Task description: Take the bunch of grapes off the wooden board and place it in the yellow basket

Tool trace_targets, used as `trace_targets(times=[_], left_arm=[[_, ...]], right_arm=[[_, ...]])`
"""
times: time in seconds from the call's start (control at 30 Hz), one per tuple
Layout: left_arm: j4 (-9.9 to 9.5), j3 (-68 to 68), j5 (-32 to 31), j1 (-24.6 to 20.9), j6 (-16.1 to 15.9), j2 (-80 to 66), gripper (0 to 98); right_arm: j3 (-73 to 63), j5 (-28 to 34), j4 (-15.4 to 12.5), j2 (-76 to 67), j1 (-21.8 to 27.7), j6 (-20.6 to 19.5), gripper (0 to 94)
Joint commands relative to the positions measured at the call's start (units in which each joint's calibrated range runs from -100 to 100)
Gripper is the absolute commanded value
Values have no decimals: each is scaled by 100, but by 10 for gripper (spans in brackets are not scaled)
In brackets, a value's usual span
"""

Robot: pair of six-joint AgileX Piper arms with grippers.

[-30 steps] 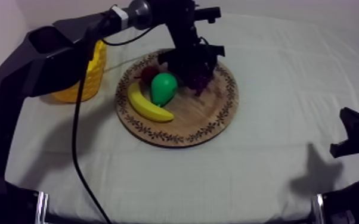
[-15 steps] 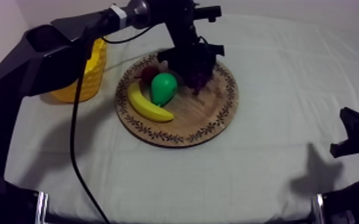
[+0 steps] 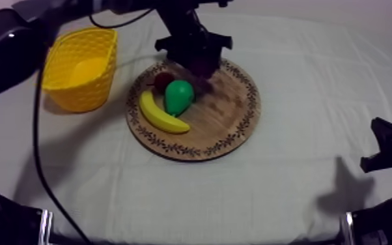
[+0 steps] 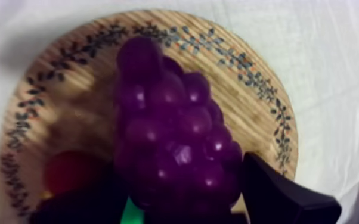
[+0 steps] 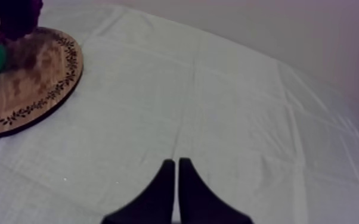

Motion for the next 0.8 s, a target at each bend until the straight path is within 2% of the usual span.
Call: trace_targets(times=[0.0,0.2,0.57,0.77], left_arm=[[-13,667,-95,-8,-167,-661,538],[-87,1531,-242,-10,-473,-1858,541],[-254,2851,-603,66,-1257,-4061,539],[-346,3714,-756,-106,-1317,-4935,543]], right_arm=[[-1,-1,-2,0,0,1,5],[-1,-1,-2,0,0,1,5],[-1,-1,-2,0,0,0,5],[-1,-1,-2,0,0,1,5]])
